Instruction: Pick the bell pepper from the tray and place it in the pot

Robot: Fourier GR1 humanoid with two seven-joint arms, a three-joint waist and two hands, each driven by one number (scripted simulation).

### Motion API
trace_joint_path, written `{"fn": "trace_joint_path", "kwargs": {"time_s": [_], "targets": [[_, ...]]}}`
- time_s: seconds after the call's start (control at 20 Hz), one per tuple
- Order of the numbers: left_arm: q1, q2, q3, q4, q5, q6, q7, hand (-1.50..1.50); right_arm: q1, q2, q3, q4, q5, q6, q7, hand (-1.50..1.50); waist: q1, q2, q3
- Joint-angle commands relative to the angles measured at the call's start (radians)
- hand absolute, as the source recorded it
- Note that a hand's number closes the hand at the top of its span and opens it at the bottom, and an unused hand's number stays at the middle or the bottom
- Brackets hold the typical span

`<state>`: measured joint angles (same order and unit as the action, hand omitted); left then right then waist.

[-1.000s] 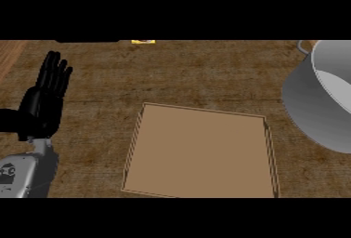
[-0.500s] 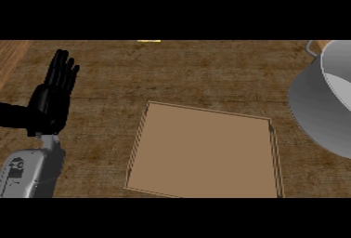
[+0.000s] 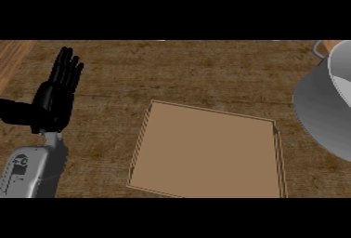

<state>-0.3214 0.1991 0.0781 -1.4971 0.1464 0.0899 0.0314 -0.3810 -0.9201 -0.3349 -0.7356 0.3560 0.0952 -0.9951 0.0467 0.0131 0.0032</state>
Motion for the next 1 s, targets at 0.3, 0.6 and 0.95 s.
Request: {"fn": "trace_joint_path", "kwargs": {"time_s": [0.3, 0.6, 0.95], "targets": [[0.026, -0.047, -0.047, -0.033, -0.03, 0.021, -0.006, 0.0, -0.224, 0.042, 0.137, 0.321, 0.205, -0.087, -0.08, 1.5, 0.027, 0.008, 0.002], [-0.003, 0.005, 0.009, -0.016, 0.013, -0.021, 0.003, 0.0, -0.25, 0.096, 0.205, 0.422, 0.242, 0.063, -0.106, -1.5, 0.016, 0.009, 0.002], [0.004, 0.009, 0.013, -0.016, 0.001, -0.01, 0.011, 0.0, -0.302, 0.09, 0.164, 0.434, 0.173, 0.173, -0.222, -1.5, 0.003, 0.003, 0.003]]}}
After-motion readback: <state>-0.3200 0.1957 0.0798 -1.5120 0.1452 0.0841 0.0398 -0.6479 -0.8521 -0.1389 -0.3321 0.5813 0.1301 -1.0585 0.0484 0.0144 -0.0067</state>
